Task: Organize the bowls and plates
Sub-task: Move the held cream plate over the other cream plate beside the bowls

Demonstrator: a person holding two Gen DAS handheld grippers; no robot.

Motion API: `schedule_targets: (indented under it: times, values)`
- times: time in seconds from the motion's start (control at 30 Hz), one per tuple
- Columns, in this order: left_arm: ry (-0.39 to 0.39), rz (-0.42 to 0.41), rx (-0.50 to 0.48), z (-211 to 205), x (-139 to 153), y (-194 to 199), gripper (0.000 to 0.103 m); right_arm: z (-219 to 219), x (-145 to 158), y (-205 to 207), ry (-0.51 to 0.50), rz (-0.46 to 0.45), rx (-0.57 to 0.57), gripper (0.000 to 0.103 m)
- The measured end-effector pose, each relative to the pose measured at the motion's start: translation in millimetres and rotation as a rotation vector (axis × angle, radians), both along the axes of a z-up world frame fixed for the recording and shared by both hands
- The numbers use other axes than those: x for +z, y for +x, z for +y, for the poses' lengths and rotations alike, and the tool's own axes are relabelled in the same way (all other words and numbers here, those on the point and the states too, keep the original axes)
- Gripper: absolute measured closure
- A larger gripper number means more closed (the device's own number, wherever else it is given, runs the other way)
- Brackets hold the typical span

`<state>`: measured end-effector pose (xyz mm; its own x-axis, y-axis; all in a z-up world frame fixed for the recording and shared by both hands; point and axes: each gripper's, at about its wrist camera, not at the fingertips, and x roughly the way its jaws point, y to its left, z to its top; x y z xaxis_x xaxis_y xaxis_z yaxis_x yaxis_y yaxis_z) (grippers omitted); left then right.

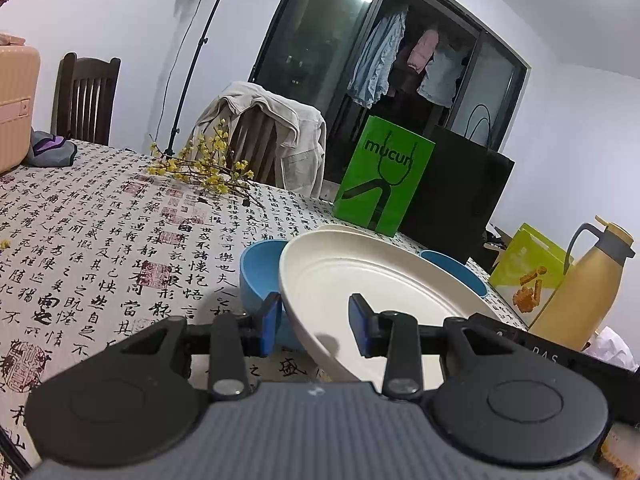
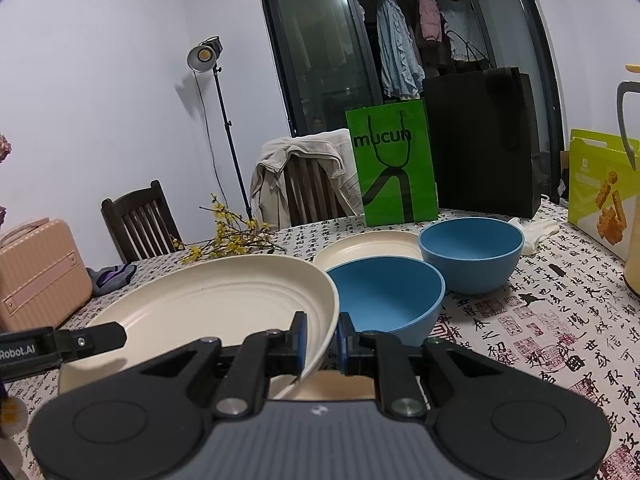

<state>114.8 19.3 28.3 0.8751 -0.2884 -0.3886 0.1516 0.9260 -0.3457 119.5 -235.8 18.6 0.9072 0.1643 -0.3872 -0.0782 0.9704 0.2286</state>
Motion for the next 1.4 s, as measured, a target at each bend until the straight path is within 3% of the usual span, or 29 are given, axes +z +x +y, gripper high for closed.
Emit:
schedule_targets:
  times: [1.4]
  values:
    - [0.02,0.001,-0.053,-16,-1,-22,0.066,-16,-7,-33,0.005,-0.001,-0.038,0.088]
